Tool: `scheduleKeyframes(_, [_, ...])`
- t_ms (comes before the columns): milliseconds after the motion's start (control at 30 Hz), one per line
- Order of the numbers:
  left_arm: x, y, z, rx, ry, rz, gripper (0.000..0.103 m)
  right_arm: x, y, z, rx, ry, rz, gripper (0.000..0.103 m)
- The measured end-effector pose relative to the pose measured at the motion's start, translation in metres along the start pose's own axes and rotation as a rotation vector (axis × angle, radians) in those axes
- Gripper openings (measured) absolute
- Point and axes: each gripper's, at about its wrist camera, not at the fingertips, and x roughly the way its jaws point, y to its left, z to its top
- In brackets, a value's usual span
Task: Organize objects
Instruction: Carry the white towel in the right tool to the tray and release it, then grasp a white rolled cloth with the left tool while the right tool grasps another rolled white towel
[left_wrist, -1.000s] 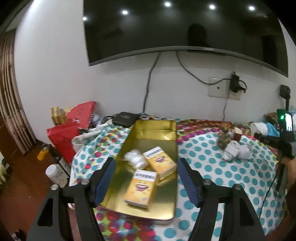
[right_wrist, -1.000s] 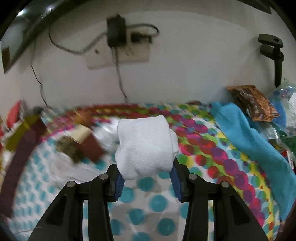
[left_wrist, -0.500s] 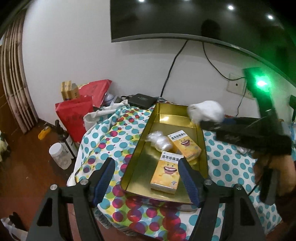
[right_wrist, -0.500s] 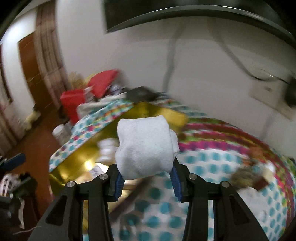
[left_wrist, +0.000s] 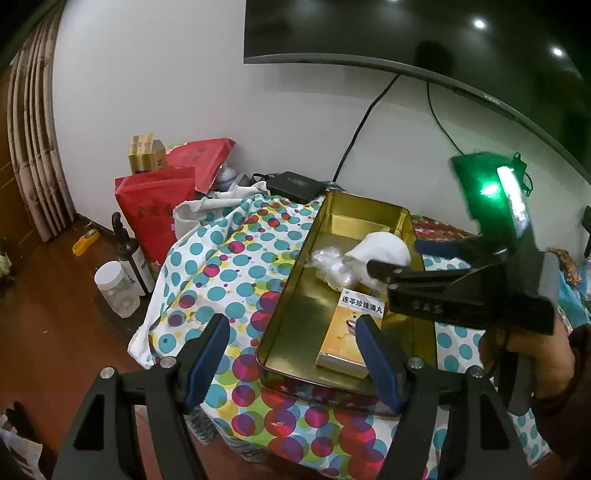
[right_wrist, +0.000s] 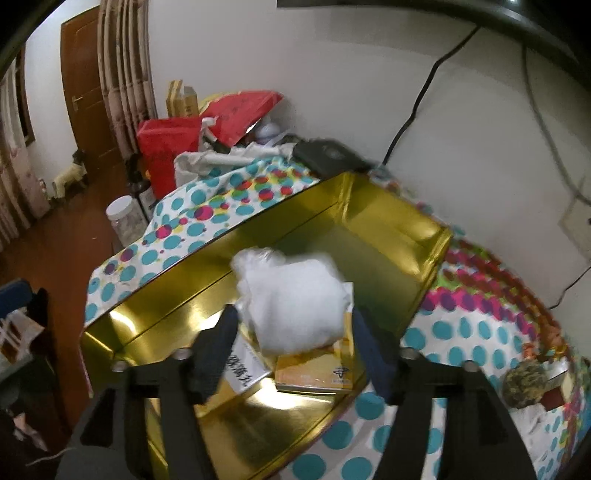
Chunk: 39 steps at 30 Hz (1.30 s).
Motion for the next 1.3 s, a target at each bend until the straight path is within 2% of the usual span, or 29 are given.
scheduleKeyframes(167, [0.002,-0.009,-0.001,0.021,0.006,-0.007,0.073,-0.035,-0.02,-0.009,0.025,-0.108,-0.006,0.075])
scheduleKeyframes(300, [0.003,-0.024,-0.002,0.05,0.01,-0.026,0.073,-0.064,-0.052,-0.034,0.022,-0.147,-0.068,0.075])
scheduleKeyframes(533, [0.003,-0.065,-0.004,0.106,0.031,-0.087,0.073,-0.1,-0.15,-0.098,0.197,-0.11,-0.257,0.08])
scheduleKeyframes(600, [0.002,-0.076,-0.005,0.13,0.033,-0.1,0.073,-0.105,-0.178,-0.118,0.263,-0.082,-0.293,0.08])
scheduleKeyframes(733, [0.003,-0.1,-0.01,0.175,0.054,-0.13,0.073,-0.102,-0.21,-0.146,0.318,-0.024,-0.324,0.08])
scheduleKeyframes(867, [0.007,-0.119,-0.014,0.201,0.087,-0.152,0.073,-0.098,-0.218,-0.158,0.33,-0.01,-0.326,0.08])
scheduleKeyframes(1133, [0.012,-0.152,-0.015,0.259,0.113,-0.17,0.073,-0.079,-0.224,-0.154,0.346,0.002,-0.29,0.08])
scheduleKeyframes(1233, [0.014,-0.163,-0.013,0.275,0.106,-0.176,0.073,-0.073,-0.227,-0.155,0.362,0.015,-0.267,0.077])
scheduleKeyframes(1300, [0.016,-0.172,-0.011,0.292,0.1,-0.175,0.074,-0.073,-0.229,-0.156,0.373,0.01,-0.239,0.066])
